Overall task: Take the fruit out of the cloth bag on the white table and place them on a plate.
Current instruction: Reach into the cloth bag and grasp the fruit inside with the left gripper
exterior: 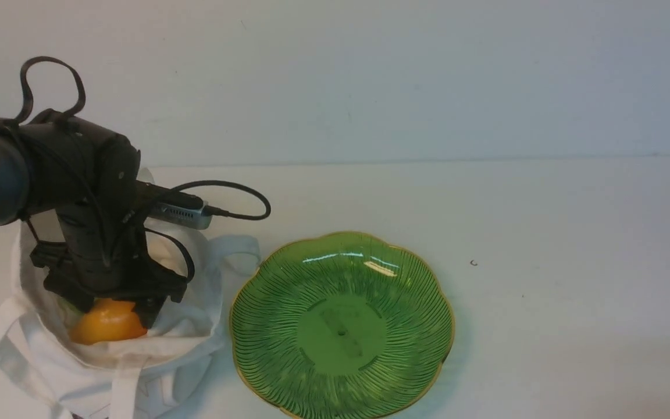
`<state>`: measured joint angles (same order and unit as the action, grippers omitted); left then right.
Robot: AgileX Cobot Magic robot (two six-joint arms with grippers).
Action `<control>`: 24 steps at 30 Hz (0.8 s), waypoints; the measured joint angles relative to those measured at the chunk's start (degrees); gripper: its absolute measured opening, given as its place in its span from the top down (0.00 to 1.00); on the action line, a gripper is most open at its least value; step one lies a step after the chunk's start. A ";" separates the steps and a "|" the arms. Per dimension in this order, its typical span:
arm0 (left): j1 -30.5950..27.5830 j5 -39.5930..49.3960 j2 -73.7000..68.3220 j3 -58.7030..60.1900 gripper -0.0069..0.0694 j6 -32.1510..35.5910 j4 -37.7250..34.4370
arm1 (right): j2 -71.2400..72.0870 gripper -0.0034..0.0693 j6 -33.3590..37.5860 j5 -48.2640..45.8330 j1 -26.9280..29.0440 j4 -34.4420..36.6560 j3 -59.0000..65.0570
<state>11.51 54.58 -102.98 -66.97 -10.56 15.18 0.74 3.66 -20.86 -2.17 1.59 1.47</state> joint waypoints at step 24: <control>0.11 -1.04 1.22 0.00 0.64 -0.42 1.89 | 0.00 0.97 0.00 0.00 0.00 0.00 0.00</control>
<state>11.62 53.54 -101.76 -66.97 -10.98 17.07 0.74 3.66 -20.86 -2.17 1.59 1.47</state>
